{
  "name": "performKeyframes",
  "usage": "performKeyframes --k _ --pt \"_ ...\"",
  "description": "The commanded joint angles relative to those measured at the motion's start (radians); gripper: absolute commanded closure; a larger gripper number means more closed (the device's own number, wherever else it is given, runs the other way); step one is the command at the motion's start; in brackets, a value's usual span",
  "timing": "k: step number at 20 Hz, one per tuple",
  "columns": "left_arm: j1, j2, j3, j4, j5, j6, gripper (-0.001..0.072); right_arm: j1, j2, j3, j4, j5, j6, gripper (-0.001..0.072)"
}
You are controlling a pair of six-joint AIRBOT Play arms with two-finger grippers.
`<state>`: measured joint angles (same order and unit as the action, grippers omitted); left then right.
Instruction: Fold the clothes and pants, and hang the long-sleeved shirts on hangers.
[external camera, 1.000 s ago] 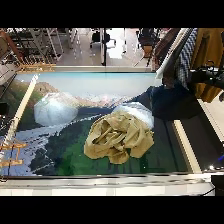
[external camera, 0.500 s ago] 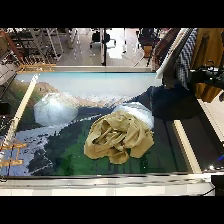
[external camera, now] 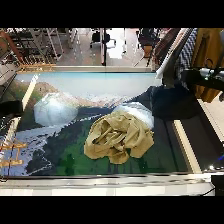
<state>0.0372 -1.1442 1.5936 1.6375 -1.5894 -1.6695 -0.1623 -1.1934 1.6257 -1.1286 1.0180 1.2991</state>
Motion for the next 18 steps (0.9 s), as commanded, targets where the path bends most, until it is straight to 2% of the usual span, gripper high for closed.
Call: performKeyframes --k 1,2,3,4,6,8,9,11,16,17,18 --pt "-0.021 -0.023 -0.092 -0.34 0.059 0.093 0.0097 0.003 -0.006 -0.01 0.089 0.197 -0.006 0.0674" --pt "-0.046 -0.023 -0.162 -0.405 0.113 0.107 0.0105 0.013 -0.013 -0.03 0.095 0.303 -0.029 0.0558" --pt "-0.083 -0.023 -0.248 -0.432 0.178 0.107 0.0106 0.026 -0.02 -0.068 0.092 0.394 -0.034 0.0408" --pt "-0.123 -0.024 -0.332 -0.439 0.24 0.106 0.0106 0.047 -0.023 -0.135 0.09 0.468 -0.034 0.0315" --pt "-0.209 -0.045 -0.487 -0.489 0.352 0.107 0.0106 0.114 -0.023 -0.307 0.076 0.488 -0.034 0.0308" --pt "-0.289 -0.11 -0.558 -0.547 0.41 0.108 0.0104 0.204 -0.025 -0.457 0.025 0.348 -0.032 0.0305" --pt "-0.329 -0.16 -0.56 -0.551 0.421 0.107 0.0104 0.254 -0.032 -0.498 -0.018 0.27 -0.022 0.0279" --pt "-0.389 -0.251 -0.56 -0.573 0.445 0.111 0.0104 0.35 -0.073 -0.497 -0.117 0.182 0.01 0.0243" --pt "-0.426 -0.386 -0.56 -0.647 0.501 0.132 0.0107 0.502 -0.215 -0.403 -0.245 0.122 0.048 0.0242" --pt "-0.422 -0.388 -0.56 -0.652 0.522 0.129 0.0146 0.507 -0.238 -0.38 -0.245 0.109 0.056 0.024" --pt "-0.415 -0.388 -0.559 -0.652 0.54 0.129 0.0239 0.509 -0.26 -0.356 -0.246 0.094 0.071 0.0239"
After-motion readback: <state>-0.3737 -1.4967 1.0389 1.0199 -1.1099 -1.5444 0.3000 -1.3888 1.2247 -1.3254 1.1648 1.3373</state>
